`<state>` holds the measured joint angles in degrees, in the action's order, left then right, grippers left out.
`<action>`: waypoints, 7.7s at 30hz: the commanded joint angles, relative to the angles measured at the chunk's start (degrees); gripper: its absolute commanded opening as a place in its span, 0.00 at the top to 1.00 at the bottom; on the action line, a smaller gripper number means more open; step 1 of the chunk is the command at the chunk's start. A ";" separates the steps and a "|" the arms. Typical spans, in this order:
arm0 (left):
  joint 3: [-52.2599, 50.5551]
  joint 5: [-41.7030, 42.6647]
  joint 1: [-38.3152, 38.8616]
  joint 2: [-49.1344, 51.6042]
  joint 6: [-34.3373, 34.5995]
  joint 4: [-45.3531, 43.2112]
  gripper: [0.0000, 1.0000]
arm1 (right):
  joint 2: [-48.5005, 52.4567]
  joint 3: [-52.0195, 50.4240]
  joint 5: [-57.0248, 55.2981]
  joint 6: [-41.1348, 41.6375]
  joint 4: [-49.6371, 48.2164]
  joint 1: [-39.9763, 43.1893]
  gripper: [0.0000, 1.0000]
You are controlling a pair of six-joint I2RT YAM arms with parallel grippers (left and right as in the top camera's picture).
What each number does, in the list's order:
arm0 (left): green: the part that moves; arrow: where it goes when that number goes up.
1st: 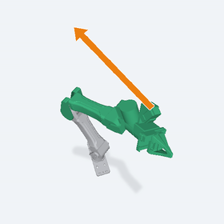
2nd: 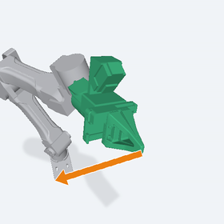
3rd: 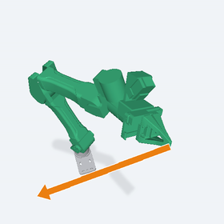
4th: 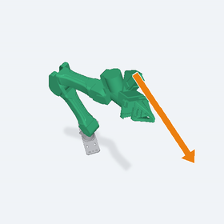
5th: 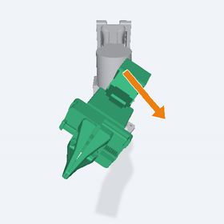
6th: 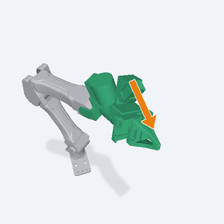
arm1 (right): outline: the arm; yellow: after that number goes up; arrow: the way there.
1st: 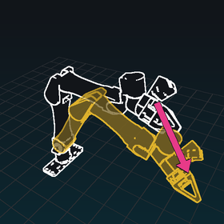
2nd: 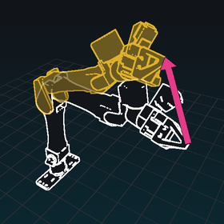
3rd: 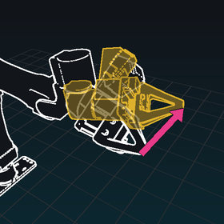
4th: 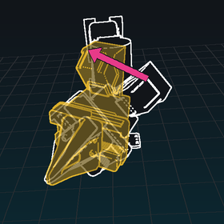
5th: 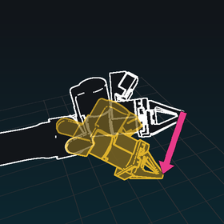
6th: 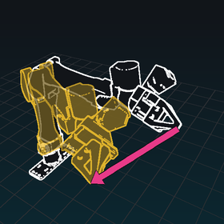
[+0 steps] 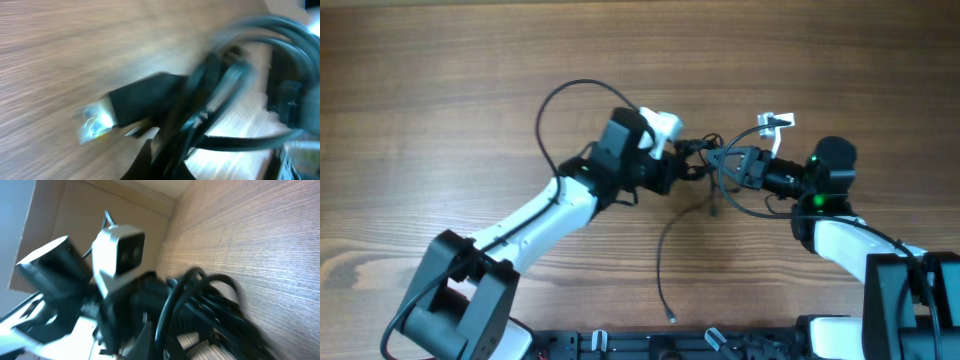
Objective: Untangle cables
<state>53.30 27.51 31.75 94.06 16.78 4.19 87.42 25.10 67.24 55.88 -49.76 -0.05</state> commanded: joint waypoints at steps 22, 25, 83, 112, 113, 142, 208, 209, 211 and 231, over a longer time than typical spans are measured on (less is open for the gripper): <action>-0.57 22.99 -10.40 -1.51 1.95 -11.30 0.96 | -0.63 0.37 3.30 -13.00 2.69 15.28 0.18; -0.57 26.36 -12.02 -1.49 6.40 -11.28 0.96 | -0.63 0.37 3.26 -21.35 6.97 13.86 0.13; -0.57 44.39 -9.64 -1.49 -10.45 -9.53 0.96 | -0.63 0.28 9.62 -18.08 -12.81 6.27 0.31; -0.57 47.74 -9.05 -1.49 -15.04 -9.16 0.96 | -0.63 0.28 13.49 -13.90 -19.80 3.32 0.34; -0.57 48.00 -9.29 -1.49 -15.04 -9.16 0.96 | -0.63 0.28 13.68 -13.94 -19.82 3.32 0.34; -0.57 54.12 -8.28 -1.49 -13.33 -9.20 0.96 | -0.63 0.28 -17.14 -17.77 0.57 -7.80 0.33; -0.57 58.53 -10.10 -1.49 -12.92 -9.79 0.96 | -0.63 0.28 22.88 -18.14 -6.01 1.36 0.39; -0.57 58.53 -10.10 -1.49 -12.92 -9.77 0.96 | -0.63 0.28 22.84 -18.14 -6.01 1.36 0.39; -0.57 58.53 -10.08 -1.49 -12.92 -9.77 0.96 | -0.63 0.28 21.22 -16.59 -6.01 0.98 0.38; -0.55 62.82 -8.02 -1.51 -12.11 -10.49 0.96 | -0.63 0.28 -33.79 -14.99 20.48 -3.26 0.96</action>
<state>52.16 83.61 23.31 93.89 3.75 -5.50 86.52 25.45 55.16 42.22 -34.94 -3.53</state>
